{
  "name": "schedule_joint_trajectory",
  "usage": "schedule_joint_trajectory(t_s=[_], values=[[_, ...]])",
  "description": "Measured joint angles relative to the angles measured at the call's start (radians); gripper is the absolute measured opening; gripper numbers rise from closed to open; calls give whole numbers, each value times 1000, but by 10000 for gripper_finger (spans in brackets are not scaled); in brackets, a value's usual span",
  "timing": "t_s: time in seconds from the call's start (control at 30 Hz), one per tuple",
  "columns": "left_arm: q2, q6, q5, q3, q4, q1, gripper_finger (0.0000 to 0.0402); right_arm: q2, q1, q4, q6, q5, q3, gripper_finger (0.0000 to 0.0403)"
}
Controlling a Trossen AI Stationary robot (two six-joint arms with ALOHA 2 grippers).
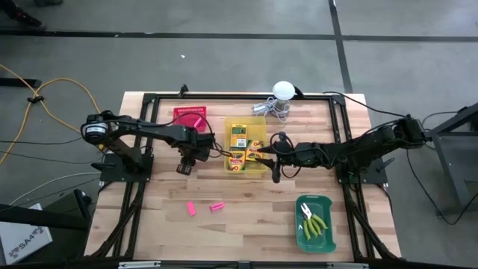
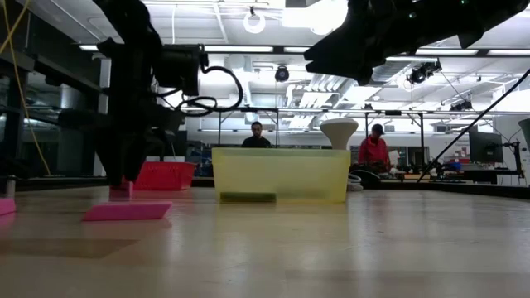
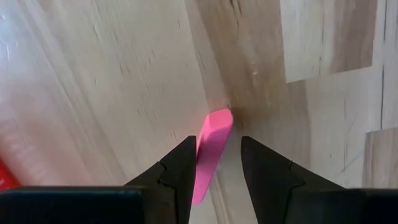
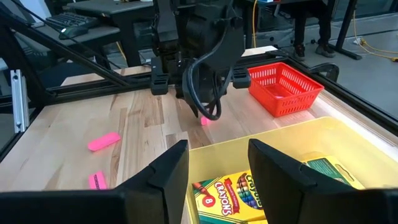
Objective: Pick & Place School Supplies
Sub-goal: Put the pink eraser into the red bin
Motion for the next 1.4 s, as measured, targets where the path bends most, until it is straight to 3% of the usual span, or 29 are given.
schedule_joint_trajectory(t_s=[0.43,0.9,1.4], values=[[43,0,-78,0,1,0,117,0,0,1,0,-13,0,156],[42,0,-74,2,0,0,40,0,0,1,0,-12,0,156],[42,-14,-74,5,-7,-9,38,0,0,0,0,-12,0,156]])
